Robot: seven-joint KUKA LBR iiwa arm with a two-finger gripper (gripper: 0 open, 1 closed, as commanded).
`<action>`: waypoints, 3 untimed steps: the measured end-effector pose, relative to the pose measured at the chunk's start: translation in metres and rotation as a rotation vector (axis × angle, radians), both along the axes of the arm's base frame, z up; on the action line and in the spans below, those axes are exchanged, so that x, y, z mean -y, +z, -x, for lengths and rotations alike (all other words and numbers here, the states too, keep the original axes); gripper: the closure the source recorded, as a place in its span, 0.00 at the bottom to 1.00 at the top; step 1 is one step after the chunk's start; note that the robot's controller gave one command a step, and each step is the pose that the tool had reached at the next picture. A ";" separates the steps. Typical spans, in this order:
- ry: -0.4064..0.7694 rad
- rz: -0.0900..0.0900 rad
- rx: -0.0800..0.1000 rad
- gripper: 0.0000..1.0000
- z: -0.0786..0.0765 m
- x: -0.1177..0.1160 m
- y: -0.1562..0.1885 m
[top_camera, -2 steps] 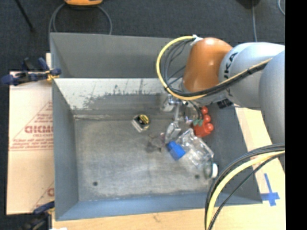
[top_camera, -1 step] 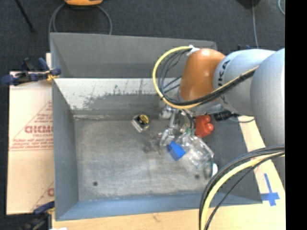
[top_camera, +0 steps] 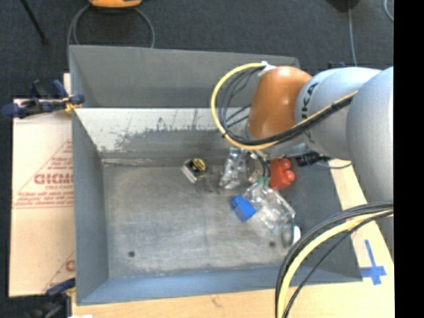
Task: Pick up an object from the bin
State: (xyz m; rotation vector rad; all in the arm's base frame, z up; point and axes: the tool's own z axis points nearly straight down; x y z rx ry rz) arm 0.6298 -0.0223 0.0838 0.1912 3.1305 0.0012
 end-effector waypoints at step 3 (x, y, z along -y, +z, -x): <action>0.196 0.005 0.002 1.00 -0.005 0.062 0.082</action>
Offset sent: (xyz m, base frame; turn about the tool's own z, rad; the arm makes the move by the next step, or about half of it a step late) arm -0.0059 -0.0309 0.0784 0.1679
